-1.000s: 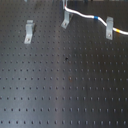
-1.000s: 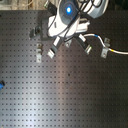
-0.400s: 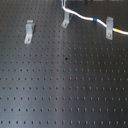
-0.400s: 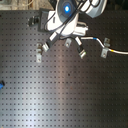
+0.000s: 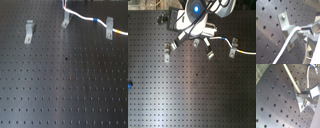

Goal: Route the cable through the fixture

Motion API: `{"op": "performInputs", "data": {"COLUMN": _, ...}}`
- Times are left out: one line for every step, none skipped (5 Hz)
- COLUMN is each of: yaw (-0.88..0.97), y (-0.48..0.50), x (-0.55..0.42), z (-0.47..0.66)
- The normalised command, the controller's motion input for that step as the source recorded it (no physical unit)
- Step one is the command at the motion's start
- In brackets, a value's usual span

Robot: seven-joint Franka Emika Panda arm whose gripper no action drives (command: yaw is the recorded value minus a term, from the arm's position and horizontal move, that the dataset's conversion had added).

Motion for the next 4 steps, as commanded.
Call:
{"op": "performInputs", "data": {"yaw": 0.51, "y": -0.181, "x": -0.155, "z": 0.24}}
{"op": "performInputs", "data": {"yaw": 0.43, "y": -0.132, "x": -0.122, "z": 0.16}}
{"op": "performInputs", "data": {"yaw": 0.08, "y": -0.025, "x": -0.007, "z": 0.17}}
{"op": "performInputs", "data": {"yaw": -0.16, "y": 0.105, "x": -0.226, "z": 0.55}}
